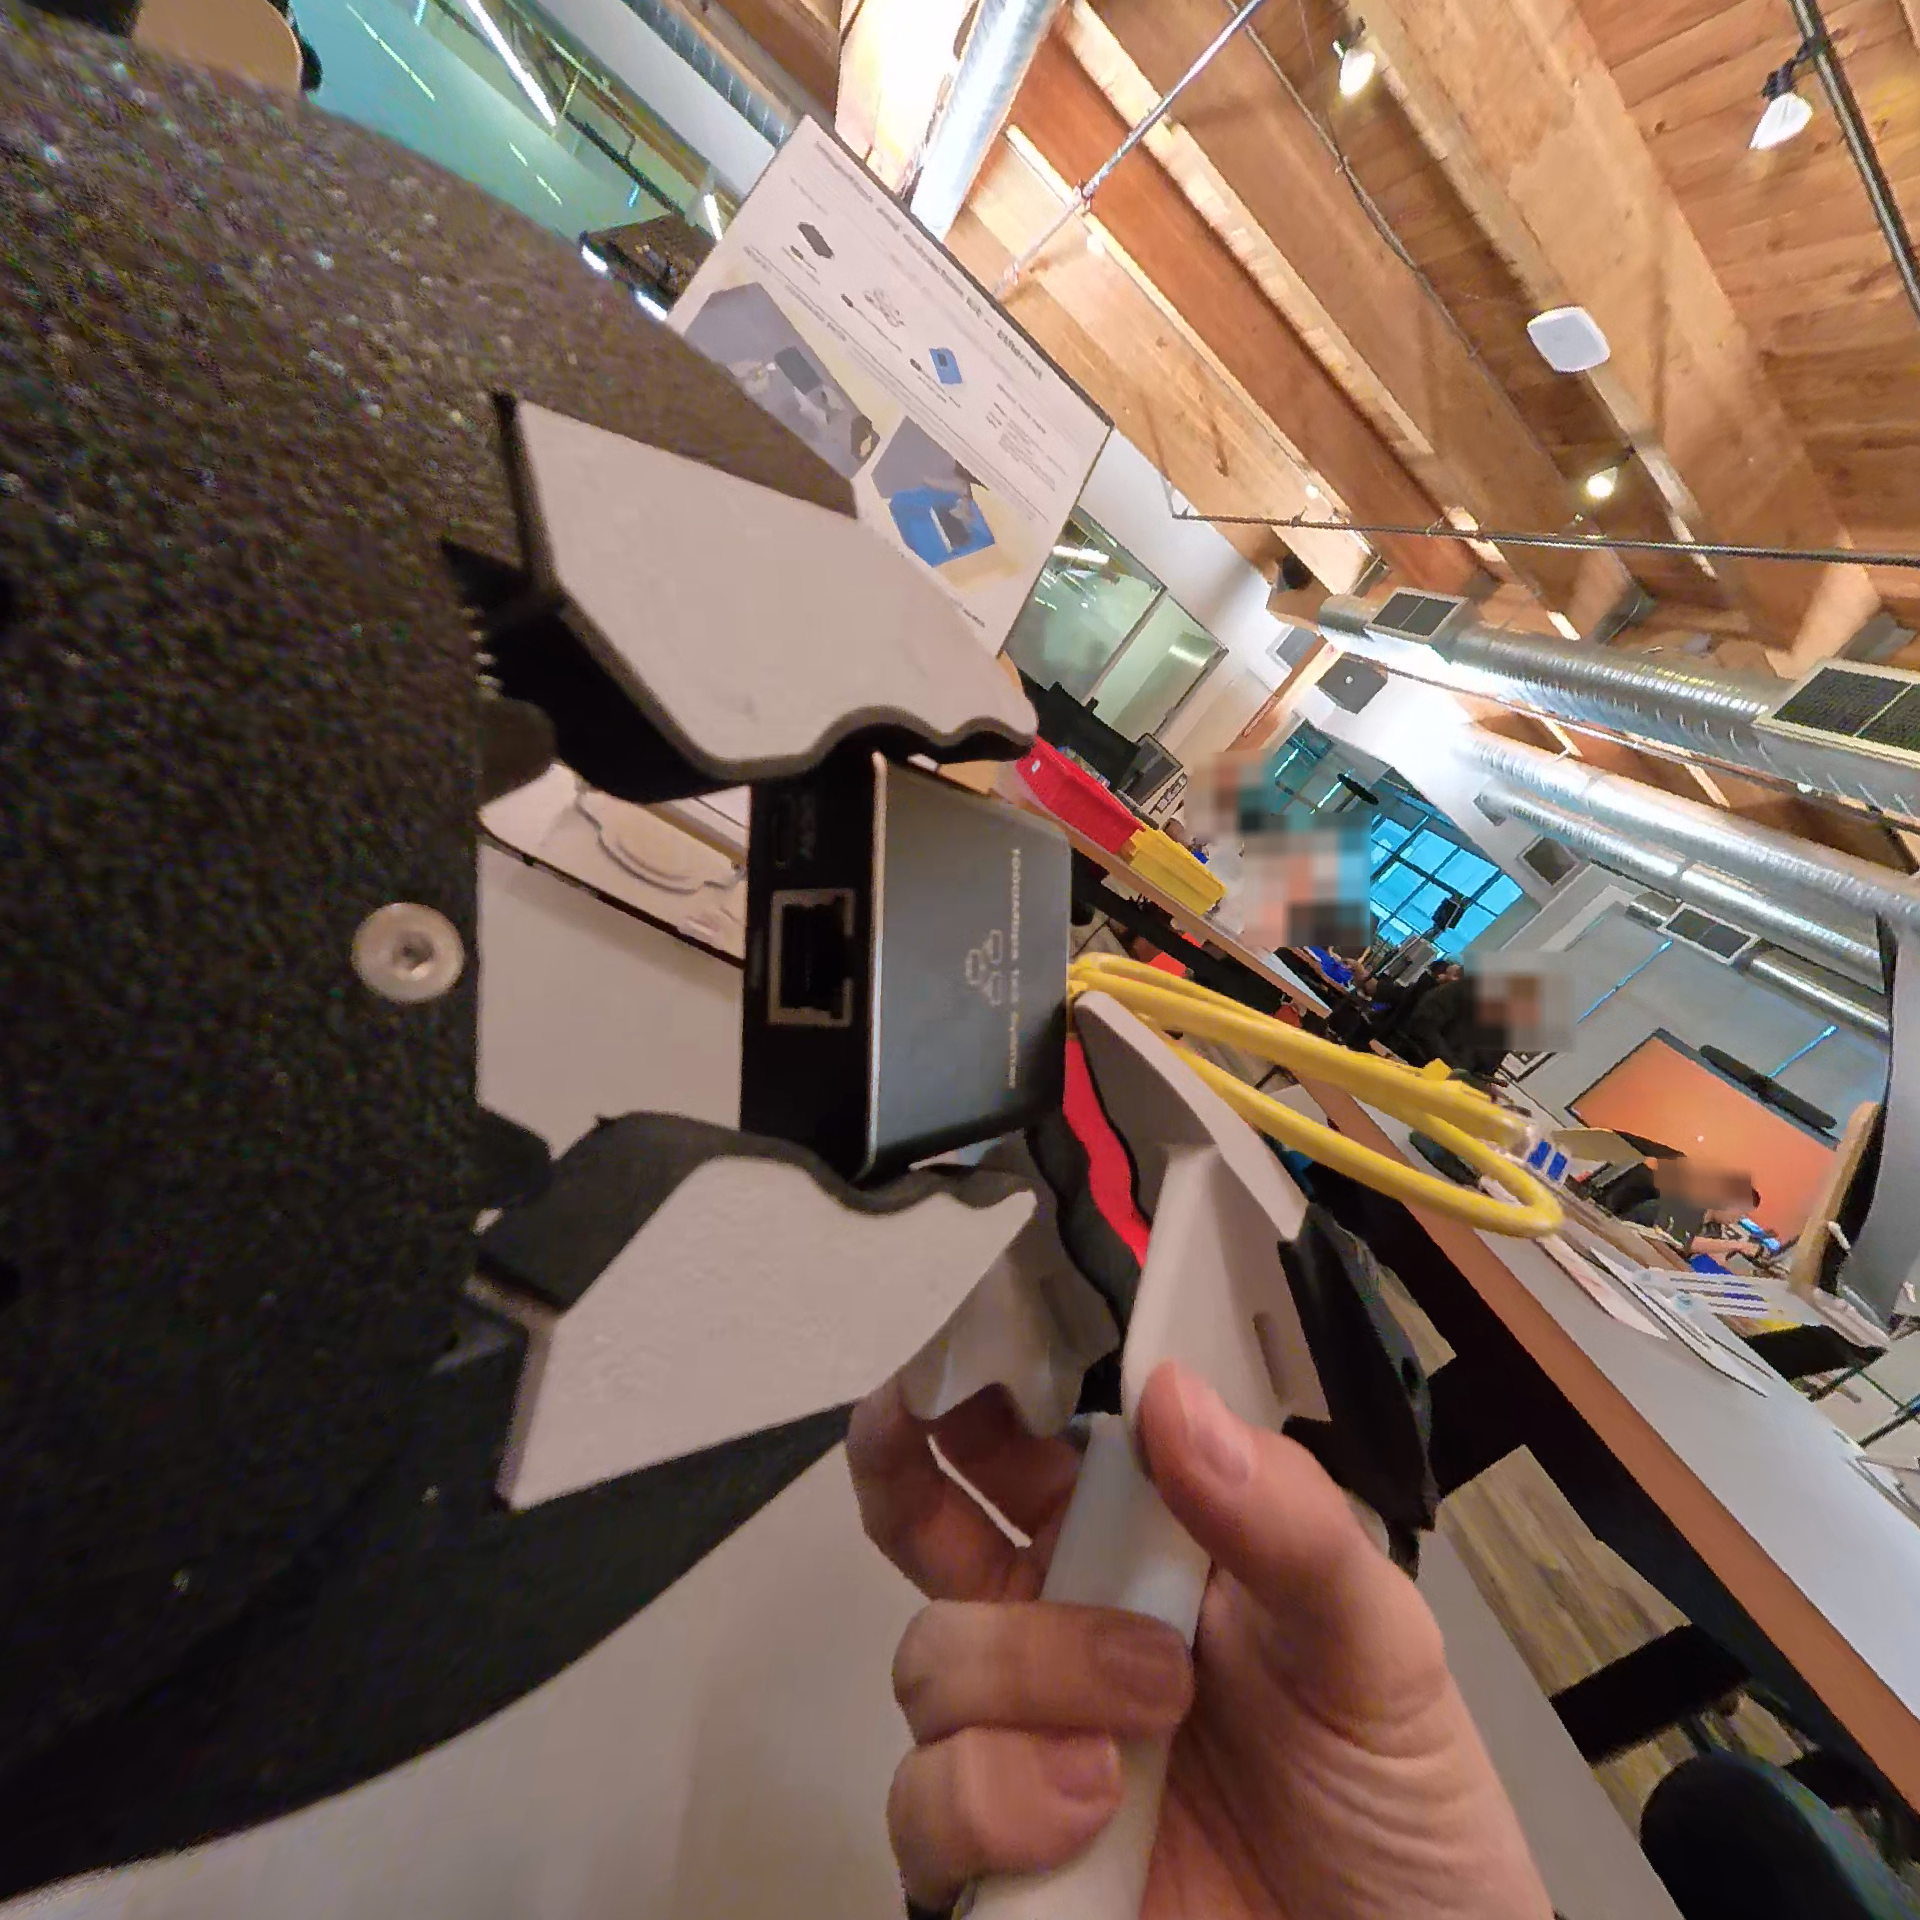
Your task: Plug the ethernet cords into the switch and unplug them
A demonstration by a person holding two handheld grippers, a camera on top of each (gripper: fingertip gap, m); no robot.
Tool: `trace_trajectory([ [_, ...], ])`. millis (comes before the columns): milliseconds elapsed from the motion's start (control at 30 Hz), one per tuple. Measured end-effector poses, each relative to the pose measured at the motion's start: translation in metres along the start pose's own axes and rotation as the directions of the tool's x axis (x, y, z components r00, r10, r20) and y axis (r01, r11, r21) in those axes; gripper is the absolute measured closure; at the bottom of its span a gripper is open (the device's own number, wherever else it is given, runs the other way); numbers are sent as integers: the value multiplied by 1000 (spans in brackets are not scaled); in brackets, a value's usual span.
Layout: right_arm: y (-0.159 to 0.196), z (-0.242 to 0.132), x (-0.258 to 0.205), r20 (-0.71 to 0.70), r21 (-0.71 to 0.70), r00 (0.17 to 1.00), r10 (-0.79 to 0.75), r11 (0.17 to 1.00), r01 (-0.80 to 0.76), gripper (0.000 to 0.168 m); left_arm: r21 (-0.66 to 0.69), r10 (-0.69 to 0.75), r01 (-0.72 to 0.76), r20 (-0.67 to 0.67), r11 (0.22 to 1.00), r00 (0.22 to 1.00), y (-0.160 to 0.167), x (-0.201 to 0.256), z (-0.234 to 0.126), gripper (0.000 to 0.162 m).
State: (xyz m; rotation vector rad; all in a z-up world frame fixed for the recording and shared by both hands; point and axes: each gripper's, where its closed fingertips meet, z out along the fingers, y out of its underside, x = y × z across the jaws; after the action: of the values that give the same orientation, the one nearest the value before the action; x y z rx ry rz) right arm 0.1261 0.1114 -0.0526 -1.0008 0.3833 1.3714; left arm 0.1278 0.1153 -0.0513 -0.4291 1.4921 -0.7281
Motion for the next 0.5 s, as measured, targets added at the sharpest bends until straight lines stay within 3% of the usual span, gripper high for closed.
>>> trace_trajectory([
  [500,4,0,-11,34,6,999,1,1000,-1,153,22,54,-55,10,998,998,-10,1,-3,88],
])
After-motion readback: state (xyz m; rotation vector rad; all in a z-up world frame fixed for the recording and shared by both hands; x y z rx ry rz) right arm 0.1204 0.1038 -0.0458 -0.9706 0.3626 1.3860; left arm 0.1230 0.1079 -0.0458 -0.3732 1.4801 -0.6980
